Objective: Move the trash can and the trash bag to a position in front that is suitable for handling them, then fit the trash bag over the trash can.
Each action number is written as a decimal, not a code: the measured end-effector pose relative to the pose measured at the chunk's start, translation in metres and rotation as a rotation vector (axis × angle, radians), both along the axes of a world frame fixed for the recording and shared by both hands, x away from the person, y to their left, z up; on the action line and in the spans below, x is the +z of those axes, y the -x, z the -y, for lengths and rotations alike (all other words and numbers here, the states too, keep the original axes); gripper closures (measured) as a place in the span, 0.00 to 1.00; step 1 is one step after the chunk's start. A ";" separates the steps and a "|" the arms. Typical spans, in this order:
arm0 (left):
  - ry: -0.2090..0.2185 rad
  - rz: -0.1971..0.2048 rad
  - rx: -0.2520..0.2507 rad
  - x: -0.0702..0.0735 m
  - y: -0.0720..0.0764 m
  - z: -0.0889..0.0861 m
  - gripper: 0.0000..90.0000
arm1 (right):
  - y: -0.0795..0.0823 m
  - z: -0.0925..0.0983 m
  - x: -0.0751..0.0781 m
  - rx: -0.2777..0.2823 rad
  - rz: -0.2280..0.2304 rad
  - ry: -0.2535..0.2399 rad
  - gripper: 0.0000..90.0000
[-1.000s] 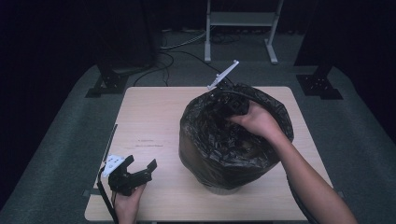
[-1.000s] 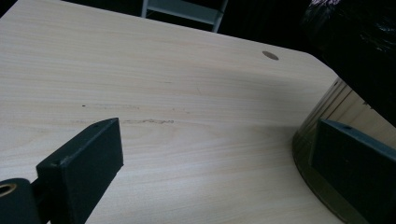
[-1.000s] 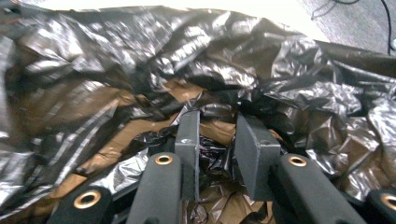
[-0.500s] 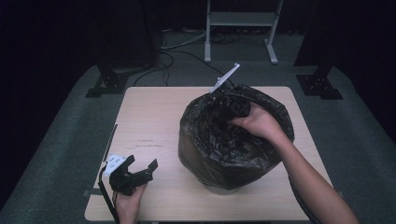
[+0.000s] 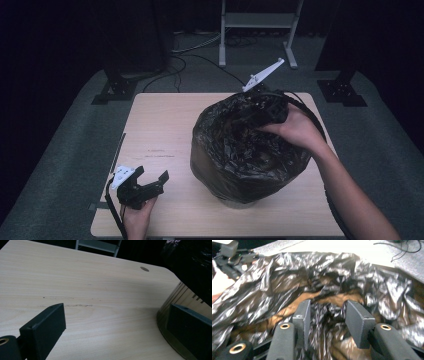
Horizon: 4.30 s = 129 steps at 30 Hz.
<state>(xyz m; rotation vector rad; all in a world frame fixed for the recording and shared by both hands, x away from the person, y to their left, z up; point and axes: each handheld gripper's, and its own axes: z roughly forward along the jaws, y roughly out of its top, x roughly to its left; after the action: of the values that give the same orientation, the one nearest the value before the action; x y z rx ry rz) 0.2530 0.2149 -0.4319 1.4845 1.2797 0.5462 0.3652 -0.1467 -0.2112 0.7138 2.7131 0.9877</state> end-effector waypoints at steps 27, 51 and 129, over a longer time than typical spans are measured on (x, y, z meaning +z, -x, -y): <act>-0.006 -0.003 -0.004 -0.001 -0.001 0.001 0.02 | -0.015 0.029 -0.017 -0.070 -0.025 0.021 0.76; -0.004 0.003 -0.004 0.001 -0.001 0.001 0.02 | -0.024 0.029 -0.010 -0.083 0.048 -0.112 0.77; -0.024 0.006 -0.017 0.001 0.000 0.004 0.02 | 0.045 0.147 -0.003 -0.254 0.190 -0.291 0.30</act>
<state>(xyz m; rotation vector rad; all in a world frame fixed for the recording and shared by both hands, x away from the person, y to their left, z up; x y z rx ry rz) 0.2526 0.2105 -0.4311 1.5111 1.2590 0.5565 0.3205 -0.2939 -0.2147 0.9330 2.2738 1.3227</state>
